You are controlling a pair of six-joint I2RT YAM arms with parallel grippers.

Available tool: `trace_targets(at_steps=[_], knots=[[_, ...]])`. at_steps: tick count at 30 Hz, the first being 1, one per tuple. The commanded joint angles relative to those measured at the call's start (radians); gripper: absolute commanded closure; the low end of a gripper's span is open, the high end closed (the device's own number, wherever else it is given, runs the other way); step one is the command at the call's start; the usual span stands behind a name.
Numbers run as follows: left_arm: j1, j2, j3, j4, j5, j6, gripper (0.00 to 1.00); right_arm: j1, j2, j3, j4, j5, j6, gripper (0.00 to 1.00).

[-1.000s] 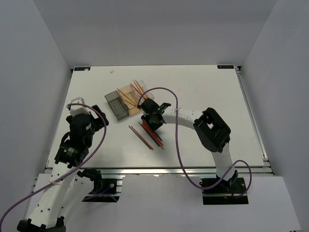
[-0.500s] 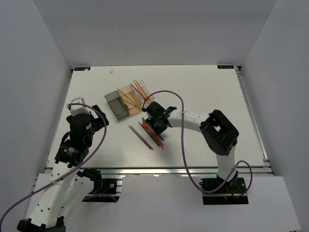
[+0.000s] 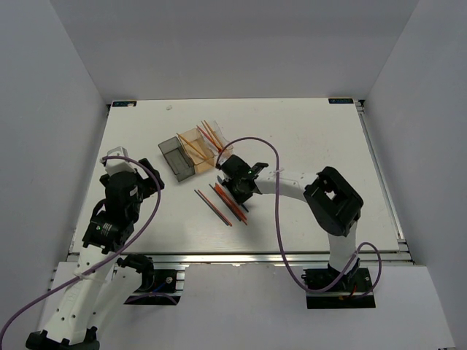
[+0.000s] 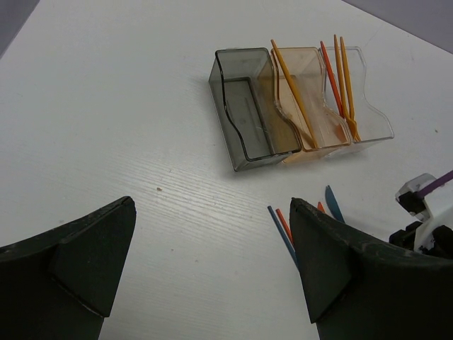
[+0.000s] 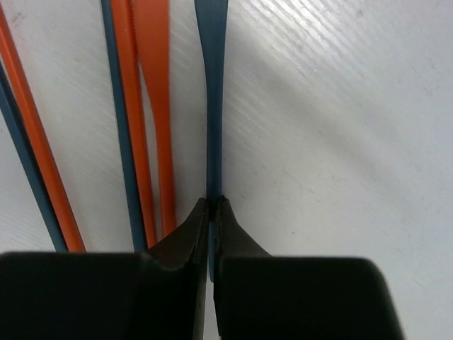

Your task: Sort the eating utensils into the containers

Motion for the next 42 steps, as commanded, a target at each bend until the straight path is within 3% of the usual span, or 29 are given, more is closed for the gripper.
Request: trace_targets(at_steps=[1,12,17,23,34,42], knots=[[-0.003,-0.013,-0.005,0.005,-0.013,-0.001,0.02,-0.013,-0.101,-0.089,0.022,0.053,0.049,1.0],[-0.003,-0.02,-0.003,0.0,-0.029,-0.006,0.02,-0.015,-0.508,-0.201,0.239,0.091,0.118,1.0],[-0.003,-0.024,-0.003,-0.003,-0.045,-0.012,0.02,-0.013,-0.602,-0.21,0.351,0.033,0.103,1.0],[-0.005,-0.017,0.0,-0.006,-0.053,-0.015,0.02,-0.015,-0.455,-0.069,0.391,-0.025,0.042,1.0],[-0.005,-0.009,0.0,-0.006,-0.05,-0.014,0.02,-0.015,-0.039,0.368,0.416,-0.036,-0.089,1.0],[-0.005,-0.013,-0.002,-0.001,-0.038,-0.011,0.02,-0.021,0.099,0.405,0.583,-0.008,-0.118,1.0]])
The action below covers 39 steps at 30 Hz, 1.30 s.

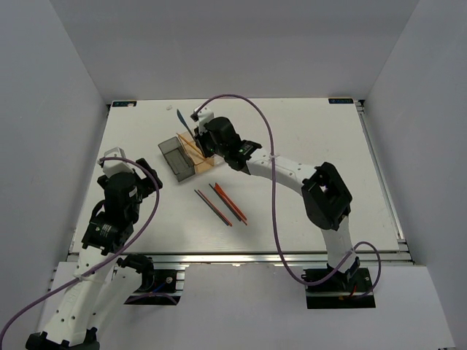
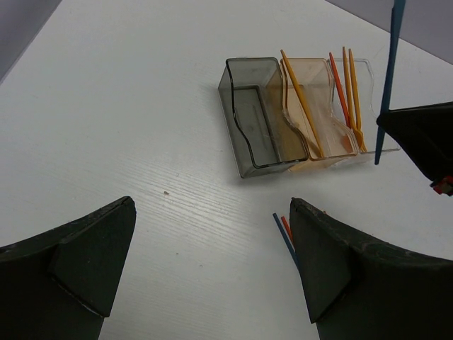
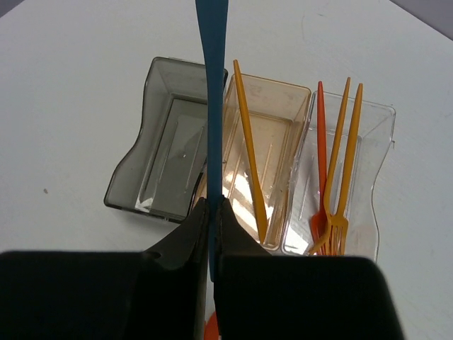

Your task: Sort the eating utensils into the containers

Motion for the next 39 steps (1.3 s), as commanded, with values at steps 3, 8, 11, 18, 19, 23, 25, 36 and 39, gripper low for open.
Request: trace_targets(at_steps=[3,8,11,18,19,23,25,36,39], knots=[[-0.003,-0.004,-0.002,0.002,0.011,-0.001,0.02,-0.012,0.094,0.129,0.085,0.015,-0.038,1.0],[-0.003,-0.012,-0.003,0.007,0.018,0.002,0.02,-0.019,0.18,0.231,0.03,0.014,-0.041,1.0],[-0.003,-0.015,-0.003,0.007,0.023,0.004,0.02,-0.028,0.206,0.231,0.036,0.014,-0.04,1.0],[-0.003,-0.012,-0.005,0.009,0.026,0.004,0.02,-0.051,0.289,0.237,0.056,-0.027,-0.028,1.0],[-0.003,-0.012,-0.005,0.009,0.026,0.004,0.02,-0.058,0.297,0.241,0.062,-0.05,-0.028,1.0],[-0.005,-0.012,-0.005,0.01,0.026,0.004,0.02,-0.067,0.331,0.271,0.043,-0.044,-0.035,1.0],[-0.003,-0.01,-0.005,0.01,0.026,0.004,0.02,-0.071,0.329,0.277,0.04,-0.037,-0.035,1.0],[-0.005,-0.007,-0.005,0.007,0.026,0.004,0.02,-0.079,0.286,0.263,0.011,-0.029,0.009,0.6],[-0.003,-0.009,-0.005,0.007,0.026,0.004,0.02,-0.078,0.227,0.246,-0.012,-0.035,0.011,0.58]])
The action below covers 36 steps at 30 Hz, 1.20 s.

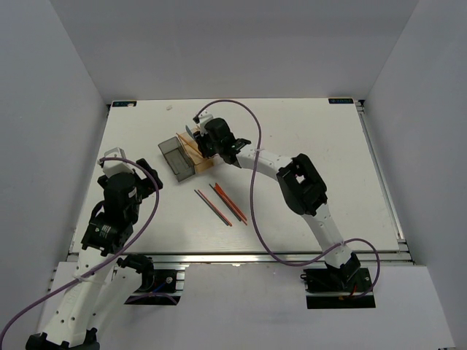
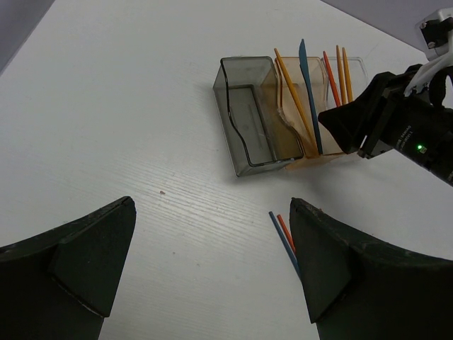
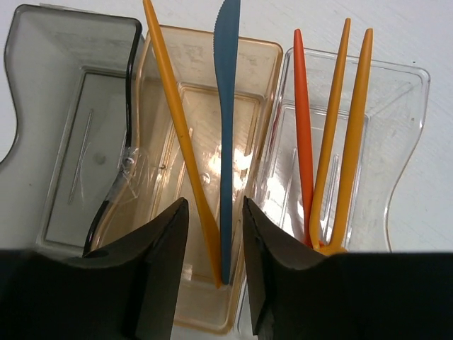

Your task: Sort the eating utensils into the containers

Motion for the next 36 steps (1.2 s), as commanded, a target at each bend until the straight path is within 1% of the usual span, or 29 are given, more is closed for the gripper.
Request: trace_targets(at_steps=[1,3,4,5,6,8,10,11,14,17,21,22,23,27,33,36], knots=[[-0.003,-0.002,-0.005,0.007,0.01,0.004,0.02,0.001,-0.135,0.003,-0.02,-0.015,0.008,0.58],[-0.003,-0.002,-0.005,0.005,0.007,0.004,0.02,0.001,-0.236,-0.055,-0.037,-0.032,0.011,0.59],[-0.003,-0.004,-0.005,0.005,0.004,0.002,0.02,0.004,-0.267,-0.11,-0.084,-0.041,0.029,0.6],[-0.003,-0.007,-0.003,0.004,0.0,0.002,0.02,0.005,-0.325,-0.137,-0.171,-0.046,0.04,0.61],[-0.003,-0.008,-0.005,0.004,-0.001,0.002,0.02,0.008,-0.351,-0.164,-0.219,-0.043,0.056,0.62],[-0.003,-0.011,-0.005,0.005,0.0,0.002,0.02,0.036,-0.434,-0.295,-0.304,-0.014,0.094,0.66],[-0.003,-0.011,-0.005,0.007,0.004,0.002,0.02,0.085,-0.481,-0.393,-0.333,0.056,0.117,0.72],[-0.005,-0.007,-0.005,0.007,0.002,0.002,0.02,0.103,-0.523,-0.48,-0.356,0.07,0.138,0.76],[-0.003,0.0,-0.003,0.004,0.002,0.002,0.02,0.152,-0.58,-0.614,-0.358,0.046,0.186,0.77],[-0.003,0.001,-0.003,0.002,-0.003,0.0,0.02,0.186,-0.603,-0.675,-0.356,0.052,0.195,0.75],[-0.003,0.001,-0.003,-0.001,-0.013,-0.001,0.02,0.194,-0.612,-0.717,-0.339,0.089,0.198,0.76],[-0.003,0.004,-0.003,-0.001,-0.012,-0.003,0.02,0.194,-0.609,-0.721,-0.326,0.098,0.197,0.79],[-0.003,0.004,-0.003,0.0,-0.013,-0.003,0.02,0.194,-0.604,-0.726,-0.323,0.1,0.191,0.79],[-0.003,0.015,-0.002,-0.001,-0.012,-0.003,0.02,0.192,-0.566,-0.709,-0.338,0.1,0.178,0.8],[-0.005,0.023,-0.002,0.0,-0.01,-0.001,0.02,0.172,-0.515,-0.694,-0.339,0.106,0.158,0.8],[-0.003,0.024,-0.003,0.002,-0.007,0.0,0.02,0.163,-0.497,-0.686,-0.342,0.078,0.154,0.76]])
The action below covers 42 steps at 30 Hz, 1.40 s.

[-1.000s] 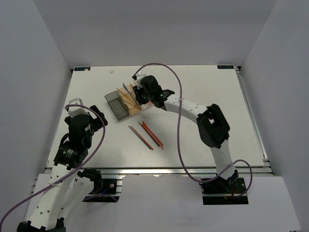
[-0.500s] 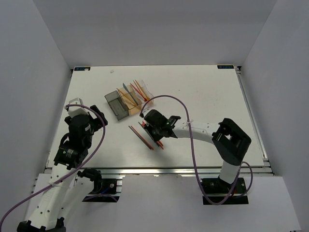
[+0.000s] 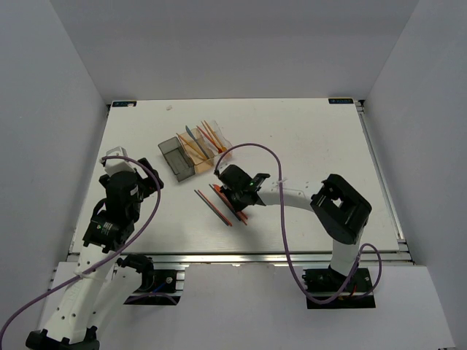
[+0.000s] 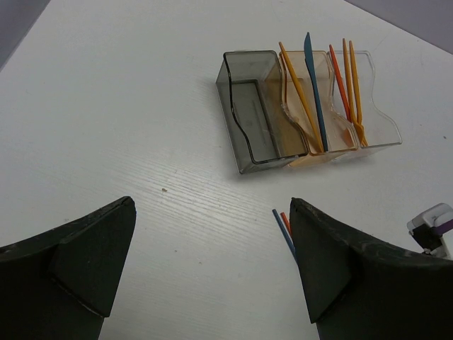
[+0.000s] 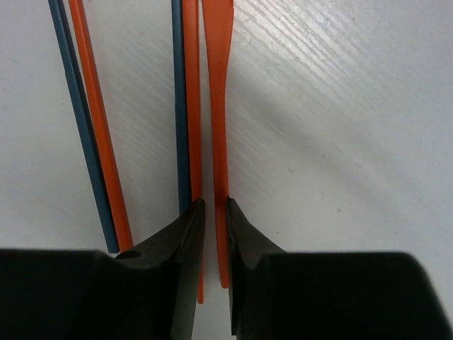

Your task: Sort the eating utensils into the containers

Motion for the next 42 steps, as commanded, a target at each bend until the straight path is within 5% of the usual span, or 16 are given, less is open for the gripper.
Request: trace_targets(at_steps=[1,12,17,24,30,42], knots=[[-0.003,-0.001,-0.002,0.002,-0.005,0.0,0.02,-0.011,0.022,0.036,0.006,-0.016,-0.016,0.76],[-0.003,0.001,-0.003,0.005,0.004,0.004,0.02,-0.015,0.081,0.023,-0.046,0.016,-0.009,0.72],[-0.003,-0.002,-0.003,0.004,0.005,0.004,0.02,-0.015,0.073,0.019,-0.092,0.045,-0.003,1.0],[-0.003,-0.005,-0.003,0.002,0.001,0.002,0.02,-0.077,-0.08,0.028,-0.058,0.094,0.037,1.0],[-0.005,-0.005,-0.003,0.002,0.001,0.002,0.02,-0.085,-0.2,0.06,0.166,0.022,-0.008,1.0],[-0.005,-0.013,-0.003,0.005,0.004,0.002,0.02,-0.136,0.192,0.515,0.437,-0.021,-0.042,1.0]])
